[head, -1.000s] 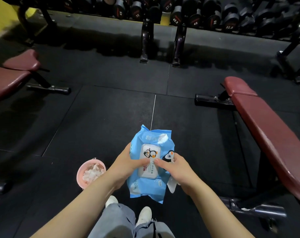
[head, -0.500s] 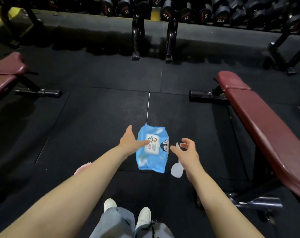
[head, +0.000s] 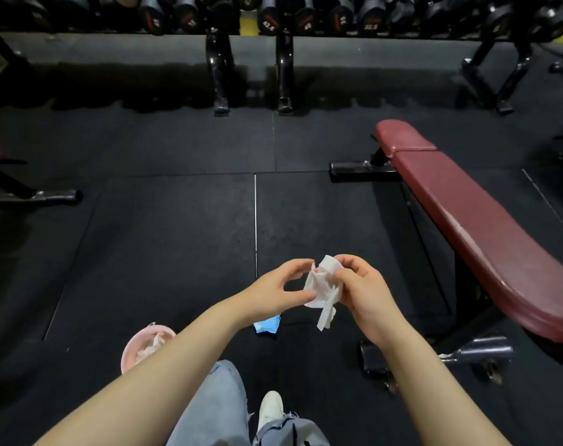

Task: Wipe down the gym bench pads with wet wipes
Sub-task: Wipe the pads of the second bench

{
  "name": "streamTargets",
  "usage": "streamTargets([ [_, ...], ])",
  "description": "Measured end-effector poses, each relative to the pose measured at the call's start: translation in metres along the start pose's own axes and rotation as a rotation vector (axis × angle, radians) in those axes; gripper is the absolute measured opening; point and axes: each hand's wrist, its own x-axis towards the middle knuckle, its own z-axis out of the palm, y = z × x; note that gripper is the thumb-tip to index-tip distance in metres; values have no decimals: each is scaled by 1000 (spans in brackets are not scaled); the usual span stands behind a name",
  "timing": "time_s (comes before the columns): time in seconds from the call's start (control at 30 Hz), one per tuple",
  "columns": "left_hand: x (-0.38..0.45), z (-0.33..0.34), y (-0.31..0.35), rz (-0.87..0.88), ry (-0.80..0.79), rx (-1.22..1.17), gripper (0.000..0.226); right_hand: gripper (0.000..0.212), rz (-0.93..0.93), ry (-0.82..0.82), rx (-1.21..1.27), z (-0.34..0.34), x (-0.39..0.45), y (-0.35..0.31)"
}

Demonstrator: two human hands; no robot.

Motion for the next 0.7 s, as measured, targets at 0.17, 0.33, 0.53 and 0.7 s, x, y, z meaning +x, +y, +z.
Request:
streamTargets([
  [0.17,18,0,23,10,-106,-98,64,23,-9,-18,129,-17,-11,-15],
  [0.33,41,-6,51,18,-311,-42,26,37,-57,174,139,-34,-23,-25],
  [0.53,78,8,86,11,-511,-204,15,47,65,486,160,-48,-33,-4],
  [0.7,95,29,114,23,-663,-185,11,29,-207,964,-147,-30,-62,20],
])
